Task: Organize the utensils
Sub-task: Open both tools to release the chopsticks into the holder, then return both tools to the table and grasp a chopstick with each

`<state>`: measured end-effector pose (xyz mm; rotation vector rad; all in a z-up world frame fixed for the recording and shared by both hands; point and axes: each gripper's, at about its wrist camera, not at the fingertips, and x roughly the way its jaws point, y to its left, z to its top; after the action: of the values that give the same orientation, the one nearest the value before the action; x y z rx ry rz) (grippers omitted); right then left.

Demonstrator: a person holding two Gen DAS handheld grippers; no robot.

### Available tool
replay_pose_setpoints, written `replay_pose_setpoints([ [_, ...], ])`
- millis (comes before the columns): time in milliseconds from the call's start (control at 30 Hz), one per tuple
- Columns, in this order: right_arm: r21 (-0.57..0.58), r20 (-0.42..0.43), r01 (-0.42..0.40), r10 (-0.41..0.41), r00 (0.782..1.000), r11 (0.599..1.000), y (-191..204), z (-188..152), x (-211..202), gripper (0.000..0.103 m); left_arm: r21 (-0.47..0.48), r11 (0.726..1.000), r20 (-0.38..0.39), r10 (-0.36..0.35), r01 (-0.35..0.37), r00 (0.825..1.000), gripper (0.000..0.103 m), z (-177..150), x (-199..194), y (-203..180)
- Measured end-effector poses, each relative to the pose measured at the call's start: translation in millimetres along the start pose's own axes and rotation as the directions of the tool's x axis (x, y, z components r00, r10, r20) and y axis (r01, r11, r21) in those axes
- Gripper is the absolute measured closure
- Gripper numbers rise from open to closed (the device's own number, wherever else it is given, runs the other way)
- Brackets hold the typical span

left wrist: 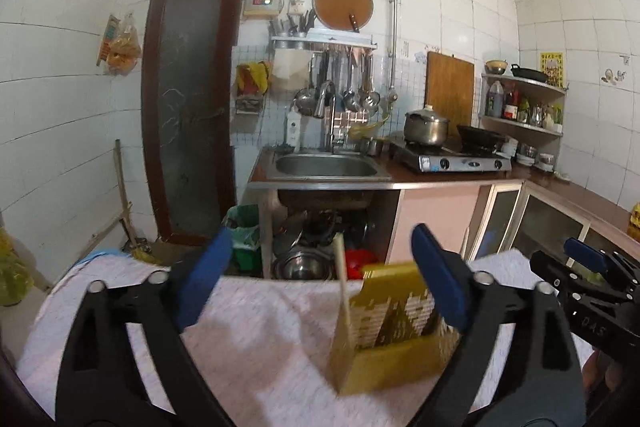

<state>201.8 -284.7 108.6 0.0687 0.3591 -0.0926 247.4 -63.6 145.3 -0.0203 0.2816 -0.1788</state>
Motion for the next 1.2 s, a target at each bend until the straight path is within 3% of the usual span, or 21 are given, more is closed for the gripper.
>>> replay_pose_setpoints([
  [200, -0.012, -0.154, 0.003, -0.004, 0.988, 1.0, 9.8, -57.6, -11.9, 0.031, 0.027, 0.999, -0.123, 0.045, -0.042, 0.991, 0.005, -48.2, -35.2, 19.2],
  [367, -0.008, -0.28, -0.009, 0.006, 0.96, 1.0, 15.2, -116.2, -5.6, 0.031, 0.018, 0.998, -0.311, 0.066, -0.064, 0.948, 0.005, -117.2, -29.5, 37.1],
  [533, -0.003, -0.36, 0.03, -0.029, 0.933, 1.0, 13.9, -147.5, 10.6, 0.031, 0.029, 0.996, -0.433, 0.089, -0.085, 0.897, 0.005, -165.1, -14.6, 45.0],
  [833, 0.006, -0.43, 0.047, -0.04, 0.902, 0.999, 24.1, -159.5, 45.1, 0.031, 0.042, 0.995, -0.537, 0.103, -0.095, 0.837, 0.006, -206.5, 12.6, 43.2],
  [1033, -0.005, -0.468, 0.052, -0.048, 0.882, 0.999, 36.6, -161.1, 68.9, 0.033, 0.044, 0.995, -0.555, 0.099, -0.089, 0.826, 0.006, -211.7, 14.9, 44.9],
  [1067, 0.004, -0.468, 0.051, -0.043, 0.882, 0.999, 35.9, -160.4, 69.7, 0.035, 0.042, 0.995, -0.56, 0.098, -0.09, 0.823, 0.006, -212.5, 15.6, 45.3],
  [1133, 0.012, -0.473, 0.054, -0.042, 0.88, 0.998, 33.9, -159.6, 69.6, 0.053, 0.037, 0.995, -0.567, 0.095, -0.09, 0.818, 0.006, -213.5, 19.1, 47.3],
  [1200, 0.032, -0.476, 0.044, -0.023, 0.879, 0.999, 31.1, -160.7, 69.0, 0.055, 0.036, 0.995, -0.572, 0.095, -0.091, 0.815, 0.006, -213.4, 19.5, 46.7],
])
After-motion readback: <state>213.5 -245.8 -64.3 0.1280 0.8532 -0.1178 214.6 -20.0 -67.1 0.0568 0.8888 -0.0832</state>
